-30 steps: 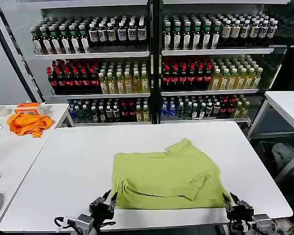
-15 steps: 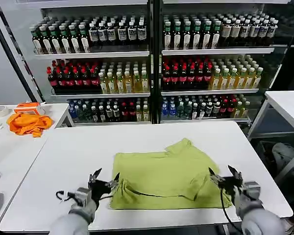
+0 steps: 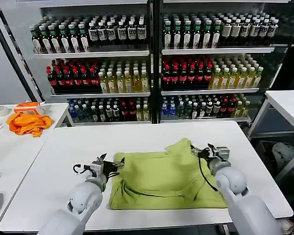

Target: Fold and organize the clothes.

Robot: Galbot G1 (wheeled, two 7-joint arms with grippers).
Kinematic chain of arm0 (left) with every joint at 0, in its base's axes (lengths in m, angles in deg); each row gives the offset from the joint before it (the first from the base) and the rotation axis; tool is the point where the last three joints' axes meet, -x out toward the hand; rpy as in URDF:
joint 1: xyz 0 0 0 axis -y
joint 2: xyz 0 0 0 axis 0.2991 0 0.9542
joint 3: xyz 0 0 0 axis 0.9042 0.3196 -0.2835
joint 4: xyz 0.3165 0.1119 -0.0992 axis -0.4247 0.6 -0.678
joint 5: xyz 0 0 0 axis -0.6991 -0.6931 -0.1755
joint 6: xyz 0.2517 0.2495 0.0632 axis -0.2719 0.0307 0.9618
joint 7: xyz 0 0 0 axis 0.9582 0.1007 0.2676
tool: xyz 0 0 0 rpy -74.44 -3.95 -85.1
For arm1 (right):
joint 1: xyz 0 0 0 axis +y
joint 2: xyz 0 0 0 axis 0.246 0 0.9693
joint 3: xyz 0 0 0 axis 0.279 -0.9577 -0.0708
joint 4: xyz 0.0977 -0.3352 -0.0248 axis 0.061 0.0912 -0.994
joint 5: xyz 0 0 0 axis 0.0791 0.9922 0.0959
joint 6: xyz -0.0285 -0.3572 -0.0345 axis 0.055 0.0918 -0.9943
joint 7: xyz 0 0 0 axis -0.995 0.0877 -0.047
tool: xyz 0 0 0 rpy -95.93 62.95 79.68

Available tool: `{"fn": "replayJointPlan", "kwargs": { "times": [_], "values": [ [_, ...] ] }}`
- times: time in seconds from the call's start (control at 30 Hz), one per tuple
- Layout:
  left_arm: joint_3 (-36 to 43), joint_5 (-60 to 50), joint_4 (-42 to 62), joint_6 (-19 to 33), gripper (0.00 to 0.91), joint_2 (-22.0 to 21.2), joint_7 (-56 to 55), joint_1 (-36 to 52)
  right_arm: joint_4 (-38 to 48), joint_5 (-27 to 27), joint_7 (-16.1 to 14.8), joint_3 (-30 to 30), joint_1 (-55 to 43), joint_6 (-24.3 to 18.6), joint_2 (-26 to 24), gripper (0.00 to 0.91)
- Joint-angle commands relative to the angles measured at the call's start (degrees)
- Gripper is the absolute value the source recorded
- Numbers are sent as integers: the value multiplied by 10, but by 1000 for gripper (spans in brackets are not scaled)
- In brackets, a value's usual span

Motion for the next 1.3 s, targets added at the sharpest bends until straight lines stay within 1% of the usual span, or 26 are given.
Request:
{"fn": "replayJointPlan", "kwargs": {
  "times": [0.03,0.27,0.3,0.33,0.37,0.4,0.43,0.53,0.8,0.83,0.97,1.13,1.2,1.3],
  "values": [
    [28,25,98,-4,907,-14,-5,79,127,-4,0,-46,-88,3,37,907],
    [29,24,128,0,907,-21,-7,84,160,-7,-4,-46,-93,3,54,907],
    [30,24,128,1,725,-22,-7,83,165,-8,-4,-46,-94,3,55,715],
    [31,24,128,1,534,-22,-7,81,167,-11,-4,-46,-95,3,56,564],
    [32,24,127,3,212,-22,-6,78,169,-14,-3,-46,-95,3,57,191],
    [33,26,125,3,40,-22,-5,76,170,-17,-3,-46,-95,3,58,0],
    [33,27,123,3,20,-22,-3,75,170,-17,-3,-46,-94,3,59,0],
    [33,38,117,4,10,-20,2,69,165,-18,-4,-47,-91,3,59,0],
    [34,50,101,13,20,-14,18,55,145,-18,-8,-47,-81,1,52,0],
    [33,52,99,15,10,-13,20,53,141,-18,-8,-47,-79,0,51,0],
    [29,63,89,28,20,-10,22,49,126,-17,-12,-45,-72,-13,46,0],
    [17,70,57,49,10,1,22,36,91,-18,-14,-39,-57,-26,37,0],
    [10,79,39,54,20,6,22,30,70,-19,-16,-34,-48,-30,31,0],
    [0,88,14,60,10,14,22,17,37,-21,-14,-22,-35,-34,21,0]
  ]
}}
